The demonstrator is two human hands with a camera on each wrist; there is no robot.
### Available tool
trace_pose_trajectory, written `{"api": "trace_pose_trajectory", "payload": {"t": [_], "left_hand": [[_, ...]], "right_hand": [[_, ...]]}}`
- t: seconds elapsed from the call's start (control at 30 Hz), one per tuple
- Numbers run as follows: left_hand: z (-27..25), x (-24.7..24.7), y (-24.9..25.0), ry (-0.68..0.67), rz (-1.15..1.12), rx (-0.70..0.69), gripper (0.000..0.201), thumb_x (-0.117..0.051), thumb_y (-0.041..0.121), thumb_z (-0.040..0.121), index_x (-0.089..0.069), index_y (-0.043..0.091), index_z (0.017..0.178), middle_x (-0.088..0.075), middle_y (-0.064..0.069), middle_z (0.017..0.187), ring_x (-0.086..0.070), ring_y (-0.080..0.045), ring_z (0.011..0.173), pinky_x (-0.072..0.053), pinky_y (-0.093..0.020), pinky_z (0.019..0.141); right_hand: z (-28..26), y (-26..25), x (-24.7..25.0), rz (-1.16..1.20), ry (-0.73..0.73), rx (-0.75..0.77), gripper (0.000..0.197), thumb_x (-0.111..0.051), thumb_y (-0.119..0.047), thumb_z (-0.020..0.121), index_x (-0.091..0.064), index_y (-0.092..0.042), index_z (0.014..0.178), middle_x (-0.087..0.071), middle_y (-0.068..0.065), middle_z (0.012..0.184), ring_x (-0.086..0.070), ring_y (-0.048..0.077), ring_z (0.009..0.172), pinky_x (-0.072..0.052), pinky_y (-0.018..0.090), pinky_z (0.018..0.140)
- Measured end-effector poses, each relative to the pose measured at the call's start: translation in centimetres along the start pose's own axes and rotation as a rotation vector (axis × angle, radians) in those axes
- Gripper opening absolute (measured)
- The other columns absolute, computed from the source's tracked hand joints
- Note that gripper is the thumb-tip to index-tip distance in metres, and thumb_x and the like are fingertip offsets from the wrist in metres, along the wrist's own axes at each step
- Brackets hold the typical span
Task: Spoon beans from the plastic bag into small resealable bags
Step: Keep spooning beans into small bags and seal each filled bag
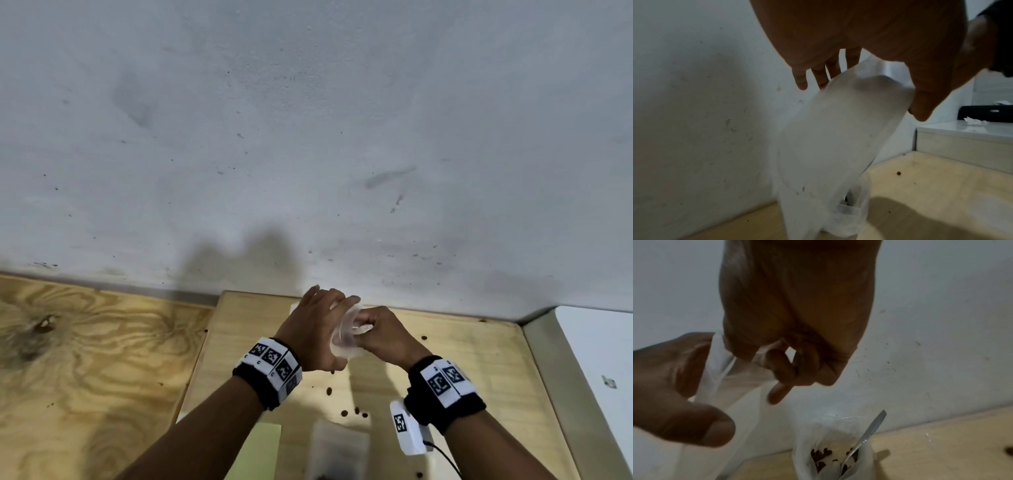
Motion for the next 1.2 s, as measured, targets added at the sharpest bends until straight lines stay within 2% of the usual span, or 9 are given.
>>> {"api": "trace_pose_trajectory", "payload": {"t": [0.13,0.3,0.43,0.53,0.67,0.83,0.9,1.0,1.2], "left_hand": [[-0.2,0.1,-0.6,0.021,-0.016,0.0,0.103,-0.078,0.046,0.052,-0.037,0.019,0.143,-0.048,0.0,0.123,-0.048,-0.021,0.109,-0.042,-0.033,0.099],[-0.6,-0.5,-0.7,-0.005,-0.015,-0.033,0.115,-0.077,0.05,0.05,-0.03,0.014,0.149,-0.046,-0.002,0.128,-0.045,-0.021,0.114,-0.038,-0.03,0.101],[-0.9,-1.1,-0.8,-0.037,-0.025,0.002,0.121,-0.077,0.052,0.048,-0.025,0.015,0.151,-0.041,-0.002,0.135,-0.04,-0.02,0.123,-0.038,-0.031,0.104],[-1.3,-1.2,-1.5,-0.007,-0.025,0.081,0.117,-0.075,0.052,0.054,-0.021,0.019,0.153,-0.041,0.001,0.138,-0.036,-0.017,0.128,-0.037,-0.033,0.105],[-1.3,-1.2,-1.6,0.067,-0.06,0.123,0.11,-0.071,0.044,0.058,-0.019,0.022,0.152,-0.043,0.003,0.138,-0.039,-0.017,0.127,-0.041,-0.032,0.102],[-1.5,-2.0,-2.8,0.039,-0.236,0.177,0.108,-0.082,0.052,0.06,-0.028,0.025,0.149,-0.035,0.014,0.145,-0.032,-0.006,0.134,-0.027,-0.023,0.11],[-1.8,-2.5,-3.4,0.012,-0.31,0.2,0.103,-0.085,0.053,0.057,-0.036,0.031,0.145,-0.038,0.018,0.141,-0.036,-0.004,0.13,-0.032,-0.025,0.107],[-2.6,-3.8,-5.3,-0.049,-0.391,0.31,0.099,-0.086,0.053,0.054,-0.04,0.037,0.141,-0.048,0.019,0.132,-0.046,-0.005,0.119,-0.04,-0.028,0.102],[-5.6,-6.6,-11.5,-0.025,-0.571,0.668,0.087,-0.093,0.047,0.046,-0.052,0.033,0.121,-0.061,0.016,0.106,-0.058,-0.008,0.096,-0.048,-0.02,0.08]], "right_hand": [[0.6,1.1,0.4,-0.074,0.091,-0.038,0.035,-0.084,-0.042,0.056,-0.074,-0.016,0.078,-0.071,-0.003,0.076,-0.065,0.01,0.074,-0.052,0.033,0.074],[-0.1,0.8,-1.9,0.144,-0.051,-0.056,0.016,-0.079,0.005,0.078,-0.073,-0.001,0.092,-0.065,-0.016,0.056,-0.055,-0.005,0.047,-0.039,0.007,0.049],[-0.2,0.6,-2.2,0.22,-0.053,-0.032,0.015,-0.078,0.008,0.076,-0.074,-0.001,0.087,-0.067,-0.014,0.06,-0.056,-0.004,0.051,-0.041,0.009,0.052],[0.7,1.6,-1.4,0.15,0.083,-0.001,0.029,-0.069,0.01,0.071,-0.072,-0.018,0.065,-0.054,-0.008,0.059,-0.047,0.008,0.056,-0.038,0.023,0.056],[1.4,2.6,-0.6,0.025,0.201,0.012,0.045,-0.053,0.014,0.072,-0.056,-0.026,0.051,-0.039,-0.012,0.053,-0.034,0.006,0.052,-0.031,0.024,0.055],[1.6,3.4,-0.4,-0.071,0.136,-0.029,0.043,-0.073,-0.015,0.078,-0.071,-0.058,0.073,-0.074,-0.021,0.081,-0.067,-0.001,0.08,-0.053,0.02,0.073],[1.5,3.9,-0.5,-0.053,0.098,-0.074,0.037,-0.077,-0.013,0.08,-0.076,-0.05,0.078,-0.075,-0.02,0.089,-0.067,-0.006,0.084,-0.051,0.017,0.076],[1.2,5.2,-0.4,0.067,0.086,-0.128,0.014,-0.079,-0.015,0.082,-0.081,-0.025,0.092,-0.076,-0.011,0.093,-0.059,-0.011,0.061,-0.042,0.007,0.06],[-1.1,12.2,5.7,-0.056,0.63,-0.311,0.038,-0.082,-0.029,0.078,-0.069,-0.023,0.113,-0.07,0.0,0.095,-0.065,0.018,0.089,-0.043,0.028,0.071]]}}
Point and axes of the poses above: each hand's wrist, its own z-axis towards the middle knuckle, its own x-axis out of the back of the hand, y = z × x, the point moved 9 cm from there along z, towards the middle knuckle
